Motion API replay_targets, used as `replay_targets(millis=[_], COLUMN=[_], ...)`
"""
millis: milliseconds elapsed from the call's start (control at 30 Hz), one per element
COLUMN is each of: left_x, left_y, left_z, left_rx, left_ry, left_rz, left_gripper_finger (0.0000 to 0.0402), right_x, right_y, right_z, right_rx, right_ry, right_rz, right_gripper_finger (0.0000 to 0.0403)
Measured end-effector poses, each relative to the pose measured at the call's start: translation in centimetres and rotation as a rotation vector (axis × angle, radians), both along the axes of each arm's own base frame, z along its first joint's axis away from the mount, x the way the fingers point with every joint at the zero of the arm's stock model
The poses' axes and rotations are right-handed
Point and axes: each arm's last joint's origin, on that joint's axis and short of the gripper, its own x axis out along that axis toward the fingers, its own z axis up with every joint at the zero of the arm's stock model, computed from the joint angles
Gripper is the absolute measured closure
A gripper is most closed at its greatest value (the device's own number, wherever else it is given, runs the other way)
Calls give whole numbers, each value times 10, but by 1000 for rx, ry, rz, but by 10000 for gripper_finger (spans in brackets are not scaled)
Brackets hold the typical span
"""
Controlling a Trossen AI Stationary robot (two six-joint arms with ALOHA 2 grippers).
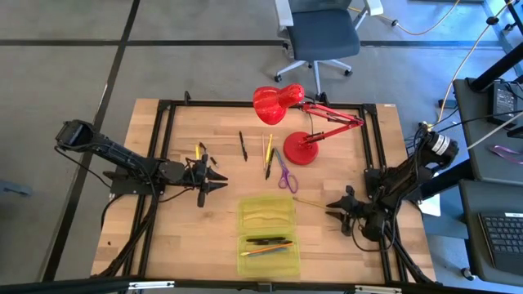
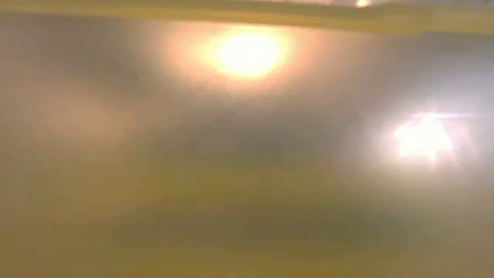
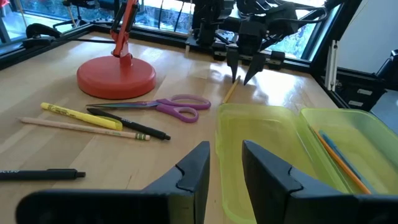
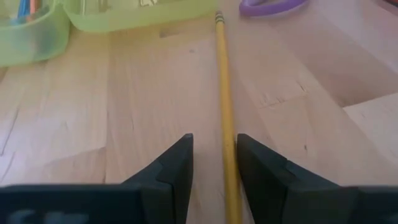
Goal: Pick & place school supplies into a supply box
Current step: Put the yellow pencil into the yellow supply box
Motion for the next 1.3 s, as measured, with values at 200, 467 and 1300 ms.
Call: replay_targets(millis=[200, 467, 1300], left_x=[0, 0, 0], left_y=[0, 0, 0], left_z=[0, 0, 0], left_rx=[0, 0, 1], left_ry=[0, 0, 0], left_rz=[0, 4, 6], left_gripper_finger=[315, 315, 314], right_x=[0, -2, 7], right_y=[0, -3, 10], right_z=[-1, -8, -6], right_rx=[-8, -96, -127], right_ry=[16, 55, 14], right_rz=[8, 5, -28], right_gripper_finger=[275, 304, 378])
